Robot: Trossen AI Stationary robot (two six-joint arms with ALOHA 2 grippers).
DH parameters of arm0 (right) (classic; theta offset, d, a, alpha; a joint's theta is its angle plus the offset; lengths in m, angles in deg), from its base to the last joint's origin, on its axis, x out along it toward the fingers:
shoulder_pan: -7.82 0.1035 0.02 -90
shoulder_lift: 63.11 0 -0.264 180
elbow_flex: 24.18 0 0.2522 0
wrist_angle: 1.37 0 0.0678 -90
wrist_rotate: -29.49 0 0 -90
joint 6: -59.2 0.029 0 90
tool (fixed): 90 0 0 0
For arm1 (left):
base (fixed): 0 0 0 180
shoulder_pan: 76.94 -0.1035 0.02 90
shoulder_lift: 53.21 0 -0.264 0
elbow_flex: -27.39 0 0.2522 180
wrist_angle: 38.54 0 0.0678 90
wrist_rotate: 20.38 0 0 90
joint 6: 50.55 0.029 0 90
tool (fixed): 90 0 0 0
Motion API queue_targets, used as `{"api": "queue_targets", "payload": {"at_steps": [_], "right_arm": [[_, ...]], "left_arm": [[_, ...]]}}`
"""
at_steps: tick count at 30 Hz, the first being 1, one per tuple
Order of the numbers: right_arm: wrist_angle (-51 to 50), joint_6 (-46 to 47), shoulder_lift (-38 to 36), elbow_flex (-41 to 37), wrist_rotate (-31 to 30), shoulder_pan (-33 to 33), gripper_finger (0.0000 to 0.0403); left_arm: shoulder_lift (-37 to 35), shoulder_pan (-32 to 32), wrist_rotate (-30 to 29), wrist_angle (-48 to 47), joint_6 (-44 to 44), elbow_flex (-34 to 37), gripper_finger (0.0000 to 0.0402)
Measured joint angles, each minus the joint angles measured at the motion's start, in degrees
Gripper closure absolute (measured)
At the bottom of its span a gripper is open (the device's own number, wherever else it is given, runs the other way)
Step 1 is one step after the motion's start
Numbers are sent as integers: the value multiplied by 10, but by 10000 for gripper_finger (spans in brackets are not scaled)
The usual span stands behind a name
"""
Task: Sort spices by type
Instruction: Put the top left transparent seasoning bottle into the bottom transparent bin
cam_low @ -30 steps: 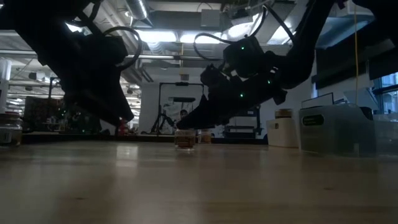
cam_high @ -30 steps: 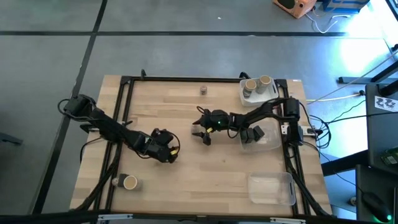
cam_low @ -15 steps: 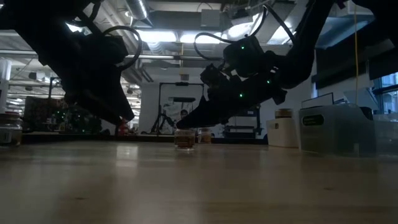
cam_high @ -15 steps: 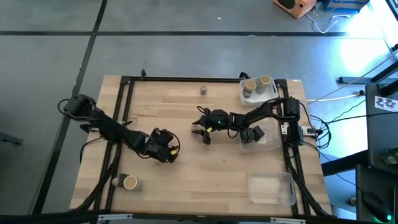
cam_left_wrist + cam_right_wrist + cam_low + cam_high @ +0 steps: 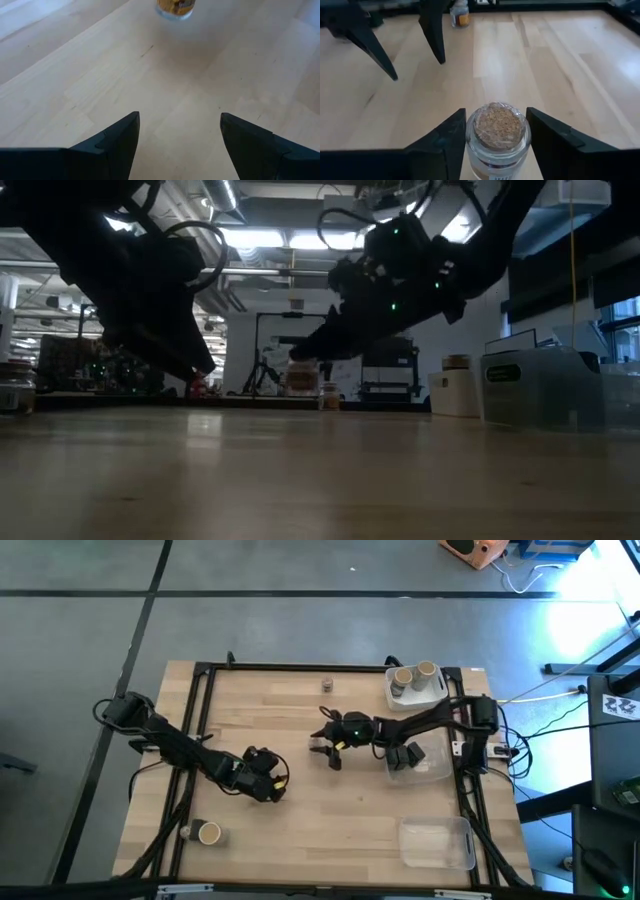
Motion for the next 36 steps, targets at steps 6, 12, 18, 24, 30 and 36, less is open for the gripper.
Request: {"api": "queue_targets", "payload": {"at_steps": [6,12,18,24,30,36], "right_arm": [[-75,0,-59,0,1,5,216],[-198,1,-162,0,-1,40,215],[-325,28,-273,0,-27,99,217],[-424,108,-363,0,-63,175,214],[-497,221,-426,0,-88,280,213],[-524,346,-440,0,-190,413,213]], "left_arm": [[0,0,0,0,4,0,141],[0,0,0,0,5,0,141],[0,0,-1,2,15,0,141],[1,0,-10,20,25,0,141],[1,8,-10,53,47,0,141],[1,23,-10,74,54,0,141]]}}
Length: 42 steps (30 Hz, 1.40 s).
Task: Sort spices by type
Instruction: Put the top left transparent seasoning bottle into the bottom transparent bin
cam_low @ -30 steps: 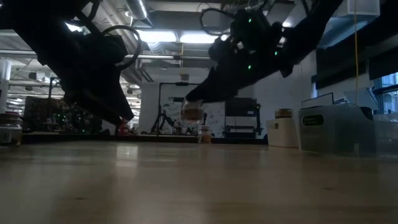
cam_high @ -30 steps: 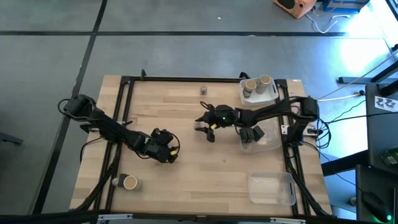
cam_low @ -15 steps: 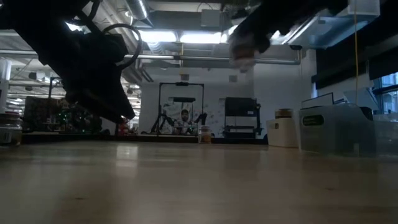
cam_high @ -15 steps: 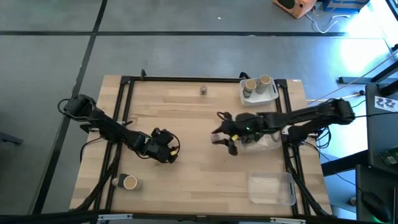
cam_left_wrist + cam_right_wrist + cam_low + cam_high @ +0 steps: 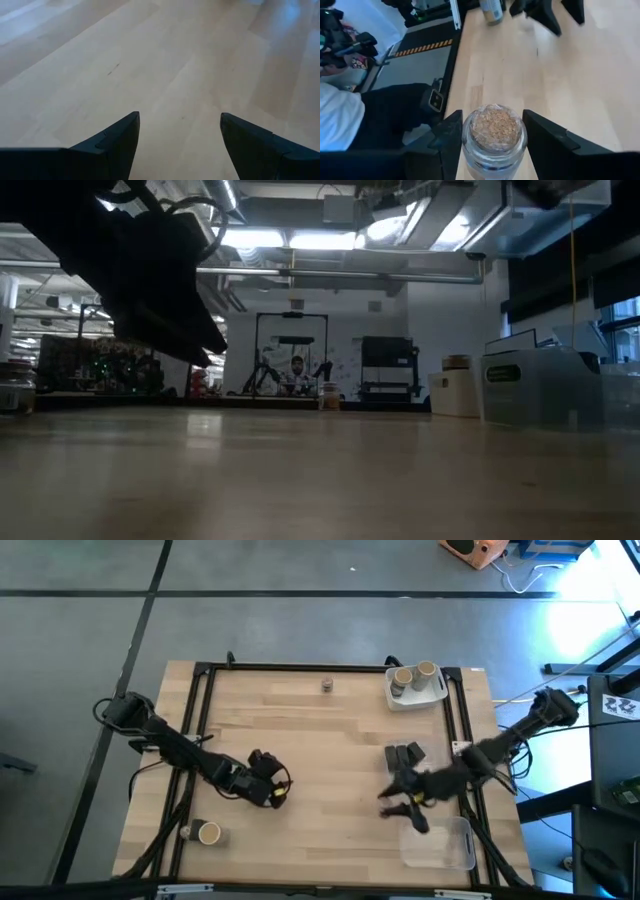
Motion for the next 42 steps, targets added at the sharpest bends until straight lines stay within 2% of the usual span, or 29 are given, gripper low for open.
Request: {"api": "queue_targets", "payload": {"at_steps": [9,15,26,42], "right_arm": [[-100,228,14,0,-208,185,213],[-140,381,51,0,-274,272,212],[-218,585,158,0,-257,328,218],[-236,623,287,0,-260,329,213]], "left_arm": [[0,14,0,3,-8,0,141],[0,14,0,11,-7,0,141],[0,14,0,33,7,0,141],[-1,10,0,32,7,0,141]]}}
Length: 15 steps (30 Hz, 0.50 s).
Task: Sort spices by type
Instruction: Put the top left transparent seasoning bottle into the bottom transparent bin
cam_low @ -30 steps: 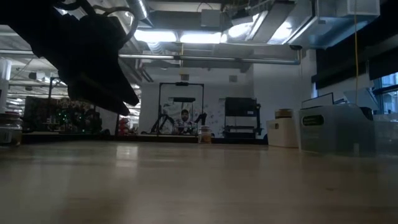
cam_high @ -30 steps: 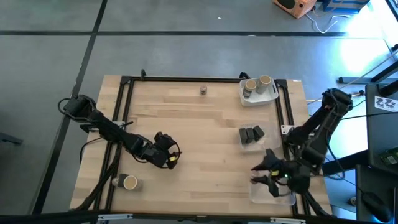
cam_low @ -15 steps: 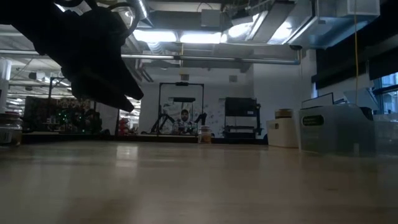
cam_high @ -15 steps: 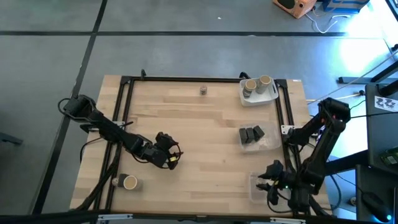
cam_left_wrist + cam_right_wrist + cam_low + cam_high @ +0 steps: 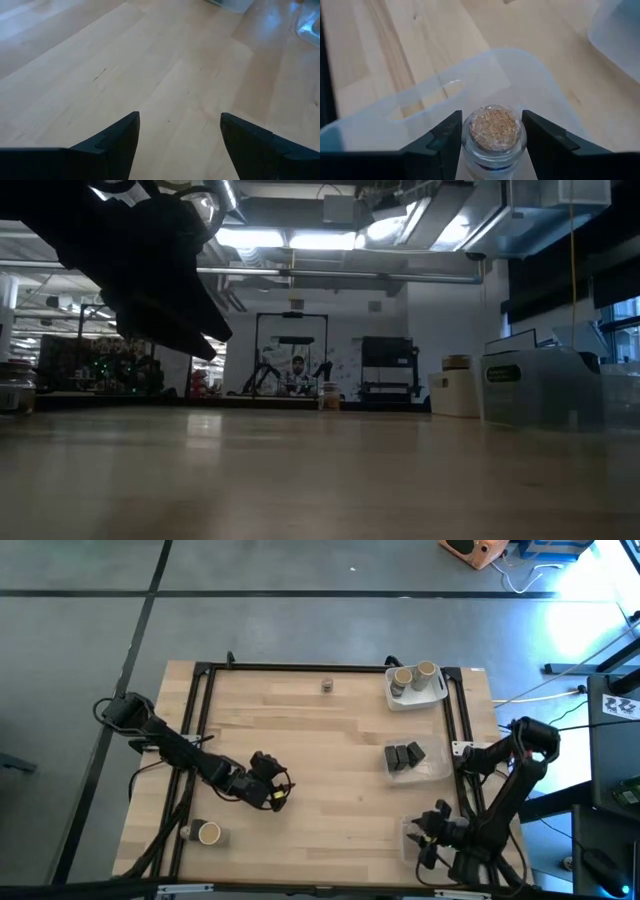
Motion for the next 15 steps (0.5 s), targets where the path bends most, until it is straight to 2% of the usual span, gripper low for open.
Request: {"api": "queue_targets", "payload": {"at_steps": [9,15], "right_arm": [[4,1,24,1,-24,0,204],[10,-2,17,1,-5,0,159]], "left_arm": [[0,-4,0,0,1,0,141],[0,-4,0,0,1,0,141]]}}
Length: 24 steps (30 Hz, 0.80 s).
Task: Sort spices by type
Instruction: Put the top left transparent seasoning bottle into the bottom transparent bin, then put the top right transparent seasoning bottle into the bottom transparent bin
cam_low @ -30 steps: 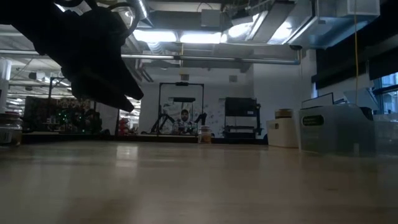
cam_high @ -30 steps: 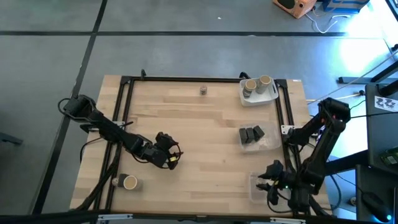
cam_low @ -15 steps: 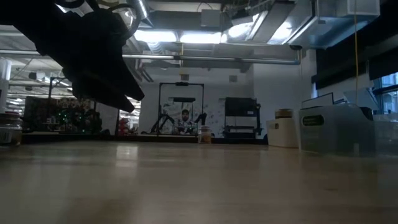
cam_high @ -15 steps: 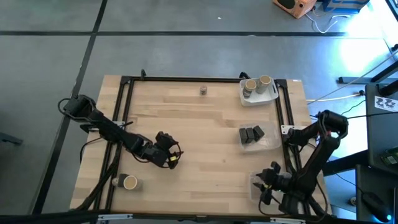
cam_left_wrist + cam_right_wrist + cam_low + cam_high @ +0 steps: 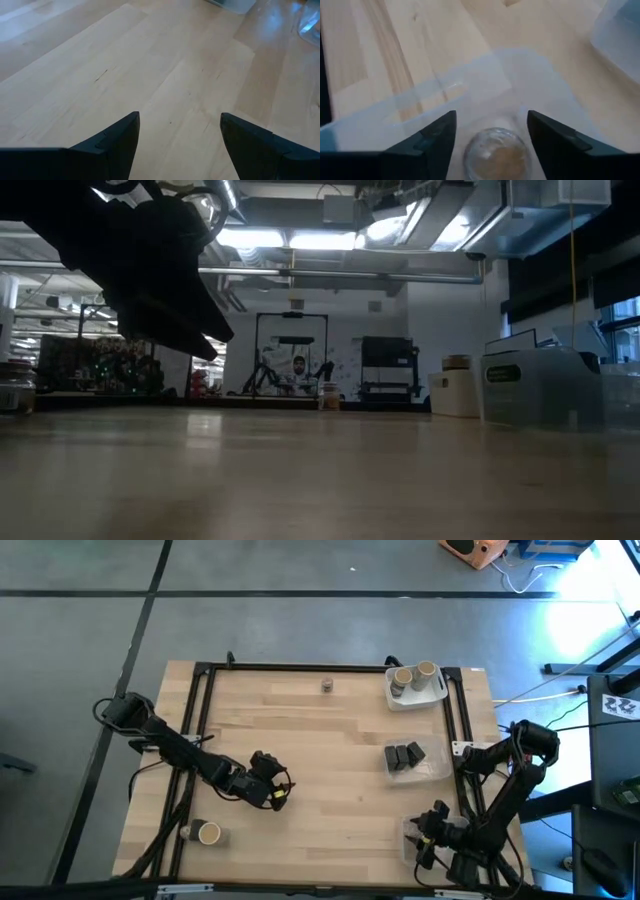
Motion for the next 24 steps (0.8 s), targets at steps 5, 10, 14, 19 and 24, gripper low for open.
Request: {"api": "queue_targets", "payload": {"at_steps": [5,10,14,19,24], "right_arm": [[2,1,-29,-1,59,0,121],[4,1,-94,-1,65,-2,112],[17,-28,-143,-1,51,-26,112],[63,-193,-167,-1,20,-101,112],[96,-359,-167,-1,21,-216,111]], "left_arm": [[0,0,0,0,2,0,141],[0,0,0,0,13,0,141],[0,0,0,0,19,0,141],[0,0,0,-1,47,0,141],[0,-1,0,-1,97,0,141]]}}
